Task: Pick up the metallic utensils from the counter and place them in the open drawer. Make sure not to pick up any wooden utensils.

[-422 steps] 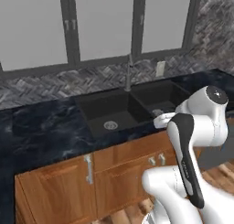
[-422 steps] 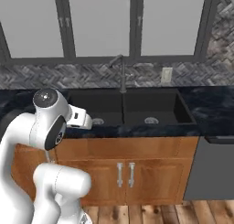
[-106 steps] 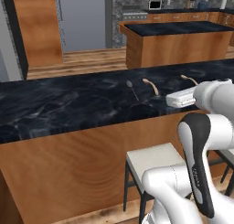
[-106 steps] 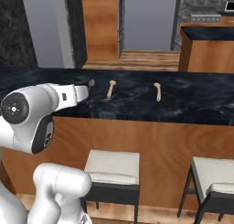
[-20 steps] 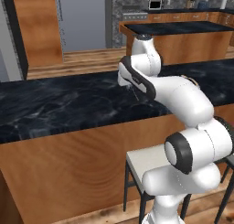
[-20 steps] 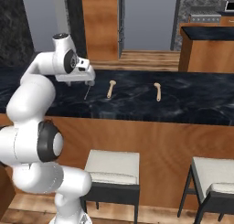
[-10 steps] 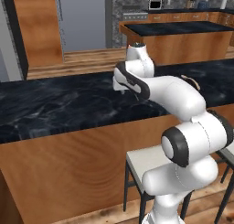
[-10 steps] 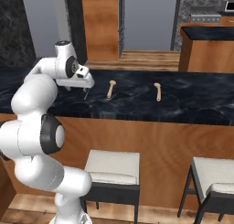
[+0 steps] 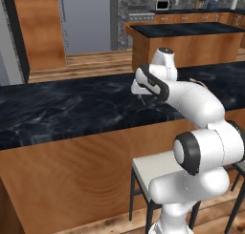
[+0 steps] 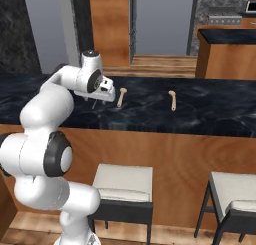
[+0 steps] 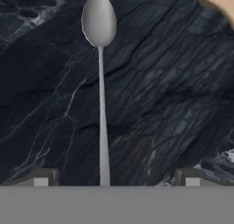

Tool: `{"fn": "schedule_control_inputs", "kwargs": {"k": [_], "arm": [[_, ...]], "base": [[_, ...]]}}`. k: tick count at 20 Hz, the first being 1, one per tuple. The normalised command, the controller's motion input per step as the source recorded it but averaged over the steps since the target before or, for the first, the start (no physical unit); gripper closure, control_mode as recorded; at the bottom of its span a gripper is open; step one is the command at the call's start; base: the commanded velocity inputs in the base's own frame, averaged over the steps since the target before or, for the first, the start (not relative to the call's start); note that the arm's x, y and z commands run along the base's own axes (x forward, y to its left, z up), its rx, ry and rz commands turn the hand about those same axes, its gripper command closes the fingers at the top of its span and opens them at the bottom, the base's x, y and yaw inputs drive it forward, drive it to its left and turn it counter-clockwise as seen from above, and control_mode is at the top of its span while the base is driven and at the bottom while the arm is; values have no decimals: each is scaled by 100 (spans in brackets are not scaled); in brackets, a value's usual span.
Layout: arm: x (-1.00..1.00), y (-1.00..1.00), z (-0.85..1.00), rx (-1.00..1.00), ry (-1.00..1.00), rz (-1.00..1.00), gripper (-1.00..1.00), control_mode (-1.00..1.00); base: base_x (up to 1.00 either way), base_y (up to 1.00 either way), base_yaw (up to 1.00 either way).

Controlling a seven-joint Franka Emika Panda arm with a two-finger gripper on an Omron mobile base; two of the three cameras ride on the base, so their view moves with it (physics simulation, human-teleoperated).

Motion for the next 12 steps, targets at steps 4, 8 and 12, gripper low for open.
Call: {"fn": "schedule_control_inputs", "kwargs": {"k": [4,8,12], "arm": [[26,38,6,-7,4,4,-100,-100],[22,55,-3,-11,0,8,-100,-100],[40,34,-9,-8,0,7,-100,-100]], "base": [[0,0,0],[0,0,0],[0,0,0]]}}
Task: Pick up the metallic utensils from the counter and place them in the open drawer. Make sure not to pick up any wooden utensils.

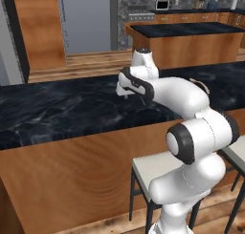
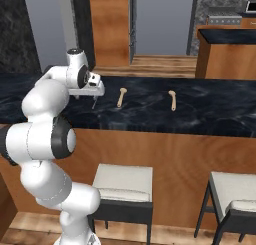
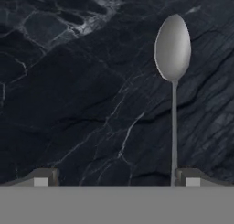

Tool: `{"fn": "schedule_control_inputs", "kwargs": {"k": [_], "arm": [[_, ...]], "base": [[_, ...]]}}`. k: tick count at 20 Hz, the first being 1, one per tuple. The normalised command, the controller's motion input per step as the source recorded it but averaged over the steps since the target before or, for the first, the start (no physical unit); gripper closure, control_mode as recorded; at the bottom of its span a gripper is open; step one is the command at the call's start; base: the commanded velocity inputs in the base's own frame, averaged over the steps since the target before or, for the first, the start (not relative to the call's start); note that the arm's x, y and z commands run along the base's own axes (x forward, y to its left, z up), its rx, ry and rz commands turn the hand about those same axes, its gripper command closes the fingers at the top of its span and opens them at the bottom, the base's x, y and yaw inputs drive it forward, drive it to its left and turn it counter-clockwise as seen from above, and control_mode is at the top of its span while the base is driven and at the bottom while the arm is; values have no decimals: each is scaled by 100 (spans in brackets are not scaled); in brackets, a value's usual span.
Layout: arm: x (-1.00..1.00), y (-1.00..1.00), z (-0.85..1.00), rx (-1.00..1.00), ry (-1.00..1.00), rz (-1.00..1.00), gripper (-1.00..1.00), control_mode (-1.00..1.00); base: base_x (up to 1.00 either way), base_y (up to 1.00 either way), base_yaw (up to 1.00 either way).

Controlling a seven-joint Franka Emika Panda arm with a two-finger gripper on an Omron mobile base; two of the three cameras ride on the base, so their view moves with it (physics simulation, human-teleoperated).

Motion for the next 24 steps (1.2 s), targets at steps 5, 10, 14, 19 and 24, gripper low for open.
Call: {"fn": "schedule_control_inputs", "kwargs": {"k": [5,10,14,19,24], "arm": [[28,-4,0,0,0,1,-100,-100],[9,-26,0,0,0,1,-100,-100],[0,-19,-10,0,0,0,-100,-100],[0,0,-34,0,1,0,-100,-100],[10,0,-29,0,7,0,-100,-100]], "base": [[0,0,0],[0,0,0],[0,0,0],[0,0,0],[0,0,0]]}}
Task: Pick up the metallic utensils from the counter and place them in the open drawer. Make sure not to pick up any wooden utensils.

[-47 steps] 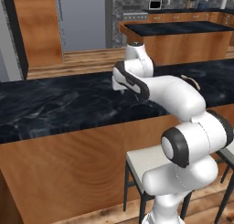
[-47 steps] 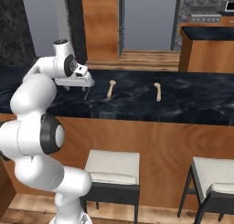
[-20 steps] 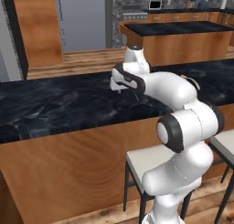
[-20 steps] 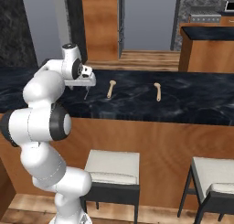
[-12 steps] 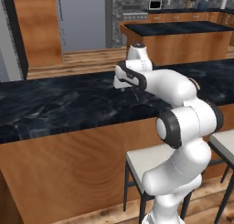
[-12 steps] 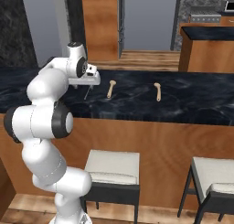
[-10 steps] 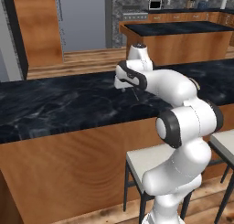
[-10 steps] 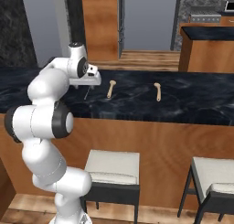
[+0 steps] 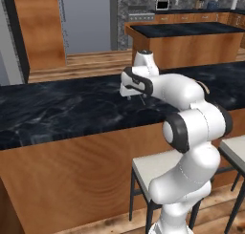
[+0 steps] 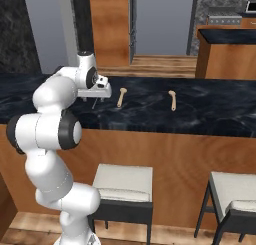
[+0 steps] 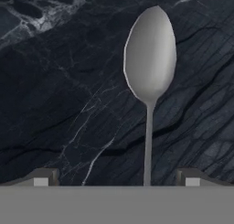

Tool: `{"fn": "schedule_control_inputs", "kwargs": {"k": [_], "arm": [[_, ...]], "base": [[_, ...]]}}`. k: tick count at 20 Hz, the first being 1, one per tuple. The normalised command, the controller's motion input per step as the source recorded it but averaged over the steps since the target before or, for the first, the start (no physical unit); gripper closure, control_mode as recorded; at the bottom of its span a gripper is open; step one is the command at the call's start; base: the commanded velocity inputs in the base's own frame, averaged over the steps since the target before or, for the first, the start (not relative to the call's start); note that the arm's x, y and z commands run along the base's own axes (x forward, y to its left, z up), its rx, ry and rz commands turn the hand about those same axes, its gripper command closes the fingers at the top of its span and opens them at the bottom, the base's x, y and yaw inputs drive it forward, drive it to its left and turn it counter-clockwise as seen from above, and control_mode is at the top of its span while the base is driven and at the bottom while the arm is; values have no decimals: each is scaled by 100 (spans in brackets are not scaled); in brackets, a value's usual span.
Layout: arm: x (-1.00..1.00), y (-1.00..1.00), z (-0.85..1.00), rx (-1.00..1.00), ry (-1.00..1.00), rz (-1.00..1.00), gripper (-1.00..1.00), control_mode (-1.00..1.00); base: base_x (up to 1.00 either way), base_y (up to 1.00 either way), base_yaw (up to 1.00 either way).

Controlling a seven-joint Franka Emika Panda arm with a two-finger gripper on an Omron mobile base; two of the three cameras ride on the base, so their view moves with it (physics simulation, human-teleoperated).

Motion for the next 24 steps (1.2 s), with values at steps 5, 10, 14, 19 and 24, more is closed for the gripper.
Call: {"fn": "schedule_control_inputs", "kwargs": {"k": [5,10,14,19,24], "arm": [[19,0,-17,0,4,0,-100,-100],[1,0,-13,0,2,2,-100,-100],[0,0,-7,0,1,0,-100,-100],[0,0,-3,0,3,0,100,-100],[0,0,-1,0,2,0,100,-100]], "base": [[0,0,0],[0,0,0],[0,0,0],[0,0,0],[0,0,0]]}}
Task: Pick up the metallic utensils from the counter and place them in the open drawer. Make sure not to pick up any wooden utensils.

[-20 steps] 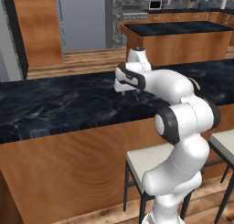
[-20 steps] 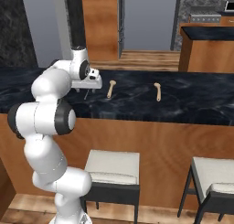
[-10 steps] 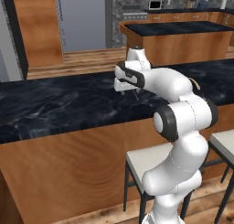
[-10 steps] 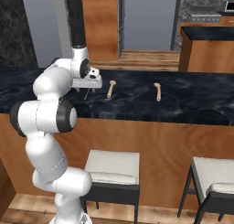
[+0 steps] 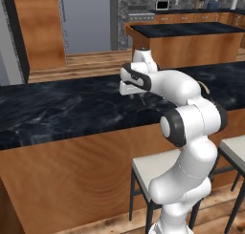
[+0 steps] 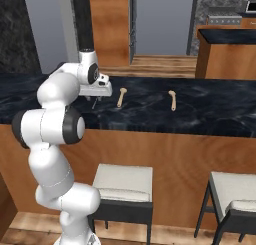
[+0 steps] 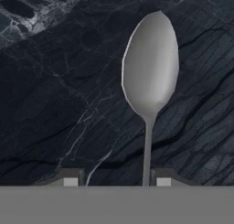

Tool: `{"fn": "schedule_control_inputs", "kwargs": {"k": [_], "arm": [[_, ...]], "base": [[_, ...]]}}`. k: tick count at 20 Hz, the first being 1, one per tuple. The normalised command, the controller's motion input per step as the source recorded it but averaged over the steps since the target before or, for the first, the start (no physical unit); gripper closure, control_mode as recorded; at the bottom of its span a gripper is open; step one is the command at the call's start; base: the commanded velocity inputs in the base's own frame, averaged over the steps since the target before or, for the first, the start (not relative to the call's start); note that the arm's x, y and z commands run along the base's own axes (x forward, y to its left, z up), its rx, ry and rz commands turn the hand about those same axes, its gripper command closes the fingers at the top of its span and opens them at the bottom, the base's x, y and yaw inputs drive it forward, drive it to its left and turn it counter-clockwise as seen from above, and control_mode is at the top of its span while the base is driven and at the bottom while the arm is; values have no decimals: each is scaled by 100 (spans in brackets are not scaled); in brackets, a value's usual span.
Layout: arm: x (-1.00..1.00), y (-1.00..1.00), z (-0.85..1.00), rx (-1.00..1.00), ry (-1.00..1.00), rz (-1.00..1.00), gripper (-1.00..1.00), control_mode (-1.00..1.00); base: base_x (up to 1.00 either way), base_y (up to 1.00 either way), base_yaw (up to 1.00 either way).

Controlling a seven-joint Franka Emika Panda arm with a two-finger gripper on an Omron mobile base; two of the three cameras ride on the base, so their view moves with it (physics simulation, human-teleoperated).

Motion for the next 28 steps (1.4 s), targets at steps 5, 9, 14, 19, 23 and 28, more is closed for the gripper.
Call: {"fn": "schedule_control_inputs", "kwargs": {"k": [5,9,14,19,23,28], "arm": [[0,0,0,0,1,0,100,-100],[0,0,0,0,0,0,100,-100],[0,0,0,0,0,0,100,-100],[0,0,6,0,-2,0,100,-100],[-8,-5,48,0,-7,0,100,-100],[-51,-18,76,1,-4,0,100,-100]], "base": [[0,0,0],[0,0,0],[0,0,0],[0,0,0],[0,0,0],[0,0,0]]}}
